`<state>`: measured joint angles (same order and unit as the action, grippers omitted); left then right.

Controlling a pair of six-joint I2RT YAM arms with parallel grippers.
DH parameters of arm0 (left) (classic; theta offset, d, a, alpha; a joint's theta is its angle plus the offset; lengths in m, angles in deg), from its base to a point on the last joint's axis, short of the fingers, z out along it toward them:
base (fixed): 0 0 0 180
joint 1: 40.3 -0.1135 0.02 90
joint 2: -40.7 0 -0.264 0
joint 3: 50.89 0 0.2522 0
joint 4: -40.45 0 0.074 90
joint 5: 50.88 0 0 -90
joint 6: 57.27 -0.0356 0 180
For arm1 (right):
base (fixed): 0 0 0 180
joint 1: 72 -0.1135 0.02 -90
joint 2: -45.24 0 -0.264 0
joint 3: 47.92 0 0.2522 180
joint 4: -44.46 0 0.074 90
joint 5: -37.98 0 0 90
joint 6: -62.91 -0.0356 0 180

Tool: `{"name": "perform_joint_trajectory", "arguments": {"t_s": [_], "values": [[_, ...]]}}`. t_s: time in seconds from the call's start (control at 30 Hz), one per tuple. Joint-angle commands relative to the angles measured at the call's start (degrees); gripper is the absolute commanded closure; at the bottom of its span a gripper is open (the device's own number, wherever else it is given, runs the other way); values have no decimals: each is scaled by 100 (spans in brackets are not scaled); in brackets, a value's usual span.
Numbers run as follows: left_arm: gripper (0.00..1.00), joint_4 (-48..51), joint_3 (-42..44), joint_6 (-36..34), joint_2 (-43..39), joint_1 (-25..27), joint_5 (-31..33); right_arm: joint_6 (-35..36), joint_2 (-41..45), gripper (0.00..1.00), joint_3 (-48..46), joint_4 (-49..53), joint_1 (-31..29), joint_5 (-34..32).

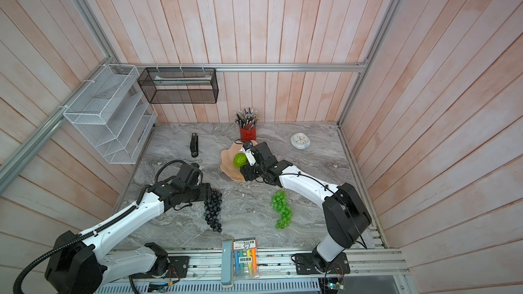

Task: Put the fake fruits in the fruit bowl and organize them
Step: 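Lower the left gripper onto the black grapes and close on their stem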

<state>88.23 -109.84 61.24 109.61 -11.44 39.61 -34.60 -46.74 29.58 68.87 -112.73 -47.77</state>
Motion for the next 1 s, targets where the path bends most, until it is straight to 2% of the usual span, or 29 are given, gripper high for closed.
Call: {"name": "perform_joint_trajectory", "arguments": {"t_s": [0.0, 0.33, 0.7, 0.97], "values": [[29, -734, 139, -366, 150, -197, -533, -187, 54, 27, -185, -176, -66, 138], [40, -1265, 225, -479, 953, -469, -1199, -251, -31, 28, -275, -274, -163, 190], [56, -1721, 620, -267, 884, -522, -1443, -251, -139, 28, -213, -300, -187, 216], [60, -1898, 687, -236, 804, -601, -1335, -251, -206, 29, -166, -279, -231, 225]]}}
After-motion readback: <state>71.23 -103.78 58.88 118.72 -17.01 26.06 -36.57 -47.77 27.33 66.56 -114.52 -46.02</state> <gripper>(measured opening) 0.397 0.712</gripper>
